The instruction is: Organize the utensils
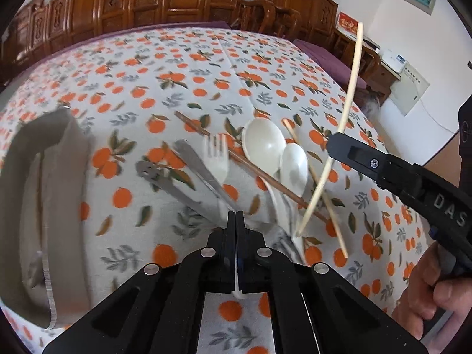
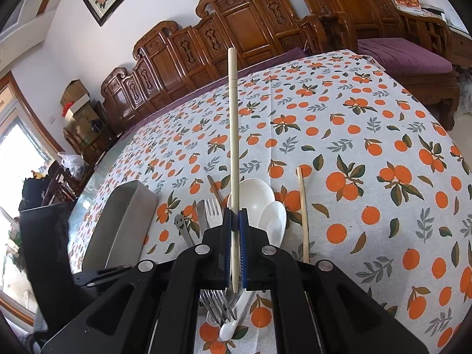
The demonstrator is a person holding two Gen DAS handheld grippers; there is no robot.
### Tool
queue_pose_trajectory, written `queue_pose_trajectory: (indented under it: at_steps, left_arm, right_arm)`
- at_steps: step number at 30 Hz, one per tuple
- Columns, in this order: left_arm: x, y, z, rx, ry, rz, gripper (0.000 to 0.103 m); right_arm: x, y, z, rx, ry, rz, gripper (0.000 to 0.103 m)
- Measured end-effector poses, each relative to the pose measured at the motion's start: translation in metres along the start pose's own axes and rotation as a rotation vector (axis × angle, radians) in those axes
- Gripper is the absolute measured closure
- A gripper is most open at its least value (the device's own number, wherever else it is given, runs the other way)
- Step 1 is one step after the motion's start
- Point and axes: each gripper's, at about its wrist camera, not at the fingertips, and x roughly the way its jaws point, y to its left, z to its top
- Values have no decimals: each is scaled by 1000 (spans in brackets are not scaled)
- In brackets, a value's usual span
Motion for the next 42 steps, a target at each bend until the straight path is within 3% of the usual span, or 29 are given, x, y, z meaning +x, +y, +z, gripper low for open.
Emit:
queue_pose_trajectory:
  at_steps: [2,6,8,13,17,19,28,33,42]
  left_arm:
    - [-2,6,0,-12,4,21,103]
    - [5,13,3,-43,31,45,76]
    - [13,15,7,-67,60,56,71]
    - [28,19,14,-106,109,110,71]
    - [33,25,18,-127,126,104,71]
    - [36,25,20,-113,130,136,79]
    - [34,24,19,-52,136,151,83]
    - [29,25,16,-35,138,133,96]
    - [11,24,5,6,114,96,98]
  right_arm:
    - [0,0,0,-3,-1,2,97]
    - [1,2,-1,-9,0,2,97]
    - [1,2,-1,-9,0,2,97]
    - [0,0,-1,-3,-4,2,97]
    - [0,2,0,-7,-3,4,97]
    - [0,3,0,-9,-3,6,97]
    - [0,1,0,-11,-3,6,97]
    - [1,2,0,-14,0,6,97]
    - [7,15,-2,-48,20,20,97]
